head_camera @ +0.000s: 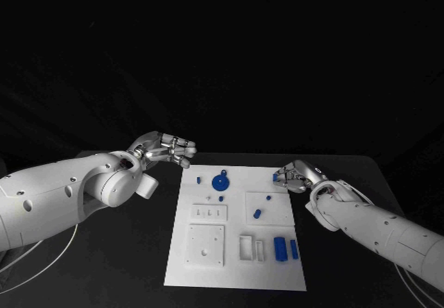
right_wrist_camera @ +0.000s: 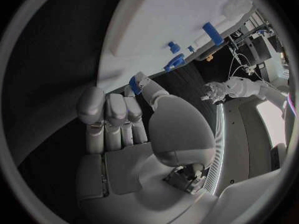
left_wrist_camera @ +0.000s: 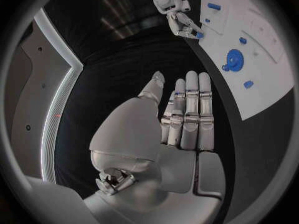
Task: Assemble the parts on the task board
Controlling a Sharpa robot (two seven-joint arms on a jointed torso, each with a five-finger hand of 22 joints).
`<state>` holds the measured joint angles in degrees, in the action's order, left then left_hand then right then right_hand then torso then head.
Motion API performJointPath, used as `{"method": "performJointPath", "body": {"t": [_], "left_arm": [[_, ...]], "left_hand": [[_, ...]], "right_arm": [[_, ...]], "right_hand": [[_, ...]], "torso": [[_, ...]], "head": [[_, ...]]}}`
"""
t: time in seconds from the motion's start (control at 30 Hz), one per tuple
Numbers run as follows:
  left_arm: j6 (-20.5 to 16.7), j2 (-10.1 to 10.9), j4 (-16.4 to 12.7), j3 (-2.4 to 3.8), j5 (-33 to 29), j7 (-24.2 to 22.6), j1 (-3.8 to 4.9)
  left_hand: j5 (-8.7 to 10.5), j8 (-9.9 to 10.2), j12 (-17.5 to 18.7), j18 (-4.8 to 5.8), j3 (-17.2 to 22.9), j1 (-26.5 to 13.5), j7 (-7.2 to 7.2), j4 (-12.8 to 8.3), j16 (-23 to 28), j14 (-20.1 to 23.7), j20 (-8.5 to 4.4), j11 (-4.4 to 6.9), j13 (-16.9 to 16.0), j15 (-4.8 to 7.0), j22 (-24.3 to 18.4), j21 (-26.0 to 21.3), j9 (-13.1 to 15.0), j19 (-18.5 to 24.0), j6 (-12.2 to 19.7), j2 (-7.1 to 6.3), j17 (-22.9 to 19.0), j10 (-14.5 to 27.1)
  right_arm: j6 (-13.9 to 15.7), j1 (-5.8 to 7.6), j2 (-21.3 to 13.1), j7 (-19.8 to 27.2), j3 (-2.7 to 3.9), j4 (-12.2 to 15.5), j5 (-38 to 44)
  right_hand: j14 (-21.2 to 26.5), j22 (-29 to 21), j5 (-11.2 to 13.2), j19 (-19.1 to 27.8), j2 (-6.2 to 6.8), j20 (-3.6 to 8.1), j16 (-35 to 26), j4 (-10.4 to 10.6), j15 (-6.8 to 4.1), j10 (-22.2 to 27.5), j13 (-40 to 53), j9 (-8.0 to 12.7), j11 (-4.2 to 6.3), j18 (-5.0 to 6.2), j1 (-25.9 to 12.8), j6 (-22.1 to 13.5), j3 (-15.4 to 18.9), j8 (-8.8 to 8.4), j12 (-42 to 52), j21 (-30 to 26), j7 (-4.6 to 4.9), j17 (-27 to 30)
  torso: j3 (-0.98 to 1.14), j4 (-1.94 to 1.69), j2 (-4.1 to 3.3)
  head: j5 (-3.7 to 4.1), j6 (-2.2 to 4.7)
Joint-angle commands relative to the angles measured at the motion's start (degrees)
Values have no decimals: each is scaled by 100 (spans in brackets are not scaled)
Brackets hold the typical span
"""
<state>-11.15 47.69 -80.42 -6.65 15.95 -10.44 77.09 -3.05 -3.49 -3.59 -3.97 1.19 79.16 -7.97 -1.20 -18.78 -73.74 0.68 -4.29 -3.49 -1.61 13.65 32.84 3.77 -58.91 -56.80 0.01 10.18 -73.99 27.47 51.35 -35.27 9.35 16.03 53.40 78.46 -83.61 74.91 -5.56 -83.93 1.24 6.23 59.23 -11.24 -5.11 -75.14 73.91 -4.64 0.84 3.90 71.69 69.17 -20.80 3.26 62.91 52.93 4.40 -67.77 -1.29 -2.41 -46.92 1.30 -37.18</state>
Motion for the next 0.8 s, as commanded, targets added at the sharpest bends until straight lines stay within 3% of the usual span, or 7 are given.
{"method": "performJointPath", "body": {"t": [0.03, 0.17, 0.33, 0.4, 0.43, 0.5, 0.8], "left_arm": [[123, 2, -14, 5, 312, 207, 8], [282, -33, 34, 7, 737, 640, 45], [658, -214, 188, 6, 1289, 1290, 157], [778, -322, 278, 5, 1446, 1484, 200], [840, -389, 333, 4, 1513, 1588, 221], [946, -509, 433, 1, 1623, 1764, 254], [1161, -1108, 881, -47, 1847, 2454, 328]], "left_hand": [[1, -17, 8, 55, -23, -104, 72, 97, -226, -154, -79, 84, -4, 76, 79, 141, 15, -104, -175, 49, 115, -141], [-86, -15, -22, 137, -82, -318, 242, 205, -1206, -309, -302, 303, -35, 296, 378, 607, 42, -257, -558, 17, 792, -715], [-148, -22, -199, 186, -171, -692, 344, 324, -2374, -146, -475, 455, -228, 457, 848, 1264, 101, -217, -789, -35, 1589, -1216], [-595, -25, -605, 195, -156, -854, 398, 399, -2817, -220, -557, 541, -476, 548, 1047, 1525, 160, -292, -847, -16, 1839, -1253], [-953, -17, -925, 211, -133, -982, 439, 421, -3081, -190, -623, 590, -682, 599, 1208, 1704, 237, -310, -937, -15, 2016, -1224], [-1221, -21, -1131, 213, -91, -1136, 488, 401, -3375, -207, -667, 645, -883, 646, 1434, 1910, 376, -252, -1011, -64, 2196, -1231], [-1086, -16, -1554, 174, 154, -1582, 516, 623, -3860, -235, -720, 694, -1473, 706, 2112, 2196, 793, -134, -993, -277, 2397, -1272]], "right_arm": [[43, 43, -90, -255, 1, 279, 40], [-98, 133, -212, -477, 1, 687, 127], [-361, 268, -314, -772, -1, 1158, 297], [-420, 308, -337, -851, -2, 1310, 340], [-448, 330, -342, -890, -3, 1384, 361], [-491, 370, -336, -947, -12, 1494, 389], [-607, 523, -207, -1157, -169, 1807, 476]], "right_hand": [[-12, 697, -61, -158, -9, 28, 13, 3, -21, 3, 7, -224, 41, -60, -85, 93, -6, 36, -36, 14, -106, -12], [-14, 697, -136, -160, 0, 14, 13, 10, -12, 9, 17, -198, 38, -44, -132, 54, -53, 36, -36, 13, -97, -22], [-13, 697, -140, -159, 1, 7, 8, 2, -7, 15, 25, -177, 32, -36, -146, 22, -86, 33, -35, 8, -84, -27], [-13, 697, -112, -159, 8, 5, 7, 5, -5, 25, 23, -176, 32, -34, -154, 37, -84, 40, -42, 10, -90, -28], [-13, 698, -107, -159, 7, 5, 7, 7, -5, 25, 23, -176, 32, -34, -157, 37, -84, 40, -43, 11, -90, -28], [-13, 697, -71, -159, 5, 4, 4, 16, -6, 25, 27, -172, 35, -31, -161, 46, -79, 38, -39, 9, -97, -29], [-16, 698, 8, -162, -21, 2, 1, 49, -6, 27, 30, -161, 37, -29, -177, 36, -67, 36, -37, 14, -101, -34]], "torso": [[1, 31, 19], [-2, 72, 57], [-6, 118, 140], [-7, 122, 170], [-8, 123, 186], [-9, 128, 213], [-7, 141, 320]], "head": [[-15, 27], [-22, 37], [-59, 26], [-68, 21], [-70, 28], [-88, 33], [-196, -12]]}}
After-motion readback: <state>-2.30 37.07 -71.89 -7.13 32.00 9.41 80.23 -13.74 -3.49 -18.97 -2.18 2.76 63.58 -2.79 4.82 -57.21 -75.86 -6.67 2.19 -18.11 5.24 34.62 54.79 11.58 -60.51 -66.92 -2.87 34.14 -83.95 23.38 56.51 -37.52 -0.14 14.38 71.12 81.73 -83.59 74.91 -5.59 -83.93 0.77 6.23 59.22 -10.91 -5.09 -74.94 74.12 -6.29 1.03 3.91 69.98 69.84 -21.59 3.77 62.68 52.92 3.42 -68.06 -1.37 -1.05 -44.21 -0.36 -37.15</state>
